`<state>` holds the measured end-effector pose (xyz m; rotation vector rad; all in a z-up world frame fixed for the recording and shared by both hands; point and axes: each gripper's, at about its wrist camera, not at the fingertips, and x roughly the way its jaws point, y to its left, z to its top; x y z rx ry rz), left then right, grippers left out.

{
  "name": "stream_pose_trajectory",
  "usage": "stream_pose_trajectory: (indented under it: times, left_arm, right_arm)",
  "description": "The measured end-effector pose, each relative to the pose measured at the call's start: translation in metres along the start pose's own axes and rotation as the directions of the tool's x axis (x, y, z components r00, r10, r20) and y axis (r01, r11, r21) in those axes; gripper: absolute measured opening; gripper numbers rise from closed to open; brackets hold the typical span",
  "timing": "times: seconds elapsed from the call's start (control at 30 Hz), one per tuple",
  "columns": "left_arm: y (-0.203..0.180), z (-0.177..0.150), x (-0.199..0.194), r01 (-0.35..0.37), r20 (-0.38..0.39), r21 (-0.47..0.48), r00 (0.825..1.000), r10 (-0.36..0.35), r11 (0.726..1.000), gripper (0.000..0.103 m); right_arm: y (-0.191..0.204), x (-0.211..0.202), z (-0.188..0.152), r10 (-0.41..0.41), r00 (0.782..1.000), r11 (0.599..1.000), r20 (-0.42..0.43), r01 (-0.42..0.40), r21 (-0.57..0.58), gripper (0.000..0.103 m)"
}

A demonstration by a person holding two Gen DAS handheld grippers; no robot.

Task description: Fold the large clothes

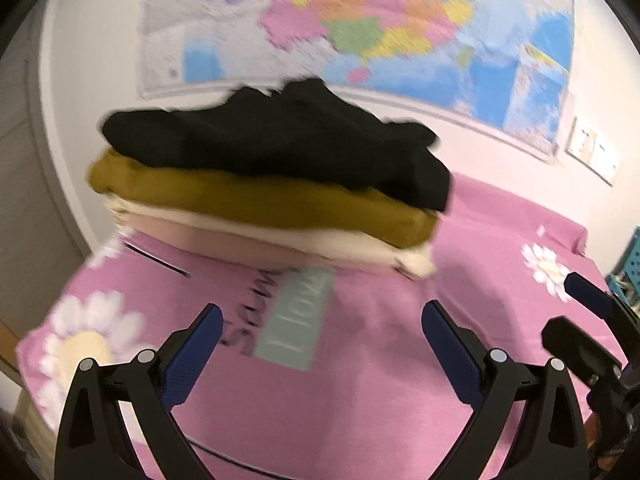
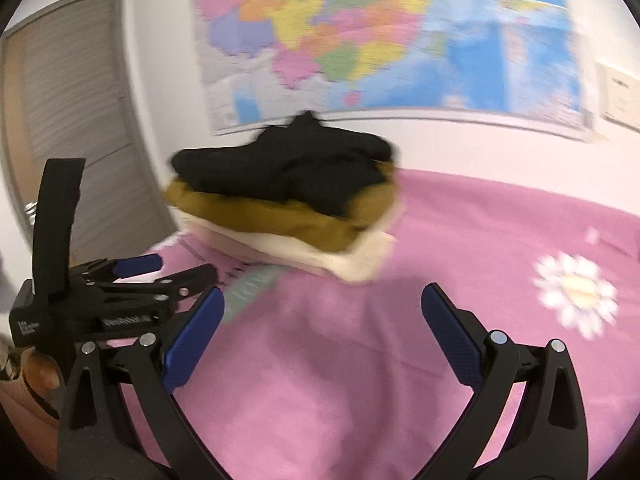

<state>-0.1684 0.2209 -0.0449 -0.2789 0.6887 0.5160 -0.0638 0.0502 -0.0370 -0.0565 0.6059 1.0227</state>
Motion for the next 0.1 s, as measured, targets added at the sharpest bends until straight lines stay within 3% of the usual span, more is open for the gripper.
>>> stream_pose_trajectory:
  times: [0.1]
  left_arm:
    - [-0.031,-0.006,0.016,0.064,-0.059,0.027,0.996,-0.063,0.998,0.096]
  right_arm:
    - [-0.038,-0.013,-0.016,-0.132,0.990,0.989,-0.048,0.135,0.058,0.097]
